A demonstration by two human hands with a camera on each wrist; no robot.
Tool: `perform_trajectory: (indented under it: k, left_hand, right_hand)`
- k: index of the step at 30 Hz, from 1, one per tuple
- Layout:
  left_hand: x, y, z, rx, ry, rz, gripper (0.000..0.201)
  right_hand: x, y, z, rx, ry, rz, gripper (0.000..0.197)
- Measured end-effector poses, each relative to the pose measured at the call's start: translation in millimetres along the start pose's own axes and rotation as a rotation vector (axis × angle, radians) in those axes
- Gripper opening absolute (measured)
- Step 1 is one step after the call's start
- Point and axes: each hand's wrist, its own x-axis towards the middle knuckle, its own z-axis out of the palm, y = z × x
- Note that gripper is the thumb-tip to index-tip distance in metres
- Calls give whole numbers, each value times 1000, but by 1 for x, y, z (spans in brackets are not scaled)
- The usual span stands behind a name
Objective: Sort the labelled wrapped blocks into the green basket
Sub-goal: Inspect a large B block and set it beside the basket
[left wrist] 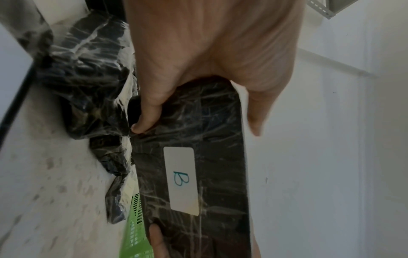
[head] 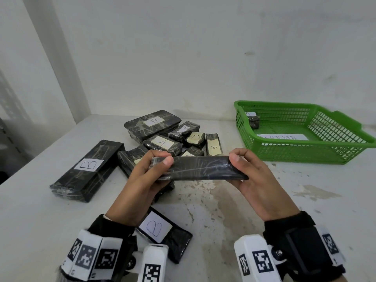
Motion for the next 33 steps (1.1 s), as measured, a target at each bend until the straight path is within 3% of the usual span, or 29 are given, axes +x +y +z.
perform_trajectory:
  k: [3, 8, 14, 20, 26, 30, 33]
  left_hand:
    - [-1, 0, 0, 11, 1, 13, 49]
    - [0, -3, 0, 16, 25, 38, 38]
    - [-2, -2, -4, 78, -10, 88, 41]
    - [-1, -2, -5, 86, -29, 104, 44]
    - [-4, 0, -4, 306, -62, 112, 54]
    - [-3, 3, 1, 243, 26, 82, 72]
    - [-1, 4, 2, 175, 51, 8, 71]
  right_hand:
    - [1, 1, 1, -10, 7, -10, 65]
    - [-1, 8, 3, -161, -41, 34, 75]
    - [-2, 14, 6, -195, -28, -12, 54]
    - [-3, 11, 3, -228, -83, -9, 66]
    - [-2, 10, 3, -227, -42, -123, 62]
    - [-5, 9, 2, -300, 12, -288, 54]
    - [-8, 10, 4, -435, 16, -388, 59]
